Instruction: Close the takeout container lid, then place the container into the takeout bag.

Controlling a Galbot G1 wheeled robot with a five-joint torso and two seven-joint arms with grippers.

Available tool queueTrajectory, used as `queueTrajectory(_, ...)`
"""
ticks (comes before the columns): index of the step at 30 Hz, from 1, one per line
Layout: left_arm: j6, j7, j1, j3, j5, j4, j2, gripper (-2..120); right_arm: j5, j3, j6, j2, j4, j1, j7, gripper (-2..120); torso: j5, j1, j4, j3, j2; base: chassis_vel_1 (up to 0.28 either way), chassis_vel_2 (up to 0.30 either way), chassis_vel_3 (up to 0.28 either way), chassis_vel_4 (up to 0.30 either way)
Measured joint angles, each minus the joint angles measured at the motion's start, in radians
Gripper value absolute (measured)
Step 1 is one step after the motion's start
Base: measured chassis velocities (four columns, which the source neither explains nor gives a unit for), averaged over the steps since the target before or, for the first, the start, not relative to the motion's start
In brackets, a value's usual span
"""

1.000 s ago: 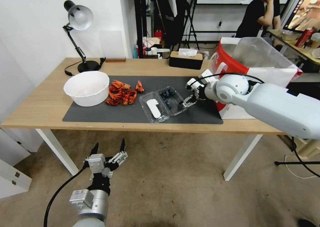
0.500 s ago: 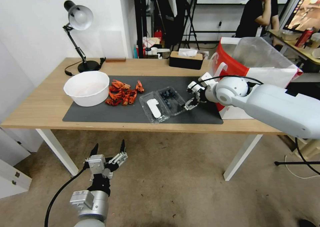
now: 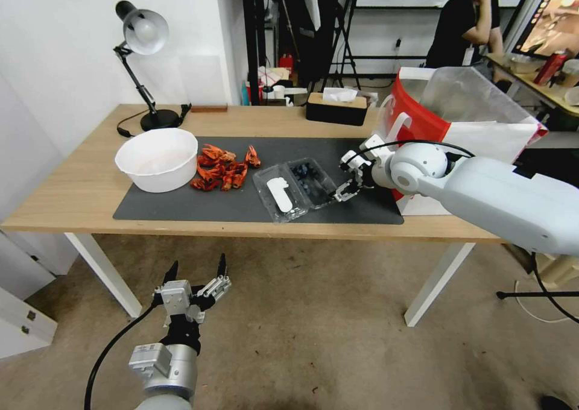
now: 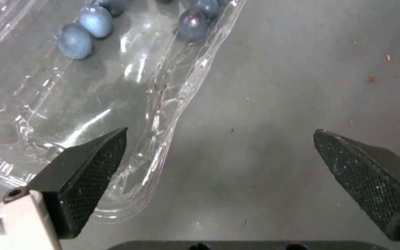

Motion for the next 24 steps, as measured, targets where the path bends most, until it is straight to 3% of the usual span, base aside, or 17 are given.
queueTrajectory(15, -0.012, -0.007, 0.009, 0.004, 0.01, -0.011, 0.001, 100, 0.066, 0.001, 0.0, -0.04, 0.088, -0.017, 0.076, 100, 0.0, 0.0, 0.0, 0.0, 0.0, 0.0, 0.0, 0.0, 0.0)
queueTrajectory(24, -0.019, -0.009, 0.011, 0.008, 0.018, -0.011, 0.0, 100, 0.042, 0.02, 0.0, -0.068, 0.114, -0.037, 0.04, 100, 0.0001, 0.0, 0.0, 0.0, 0.0, 0.0, 0.0, 0.0, 0.0)
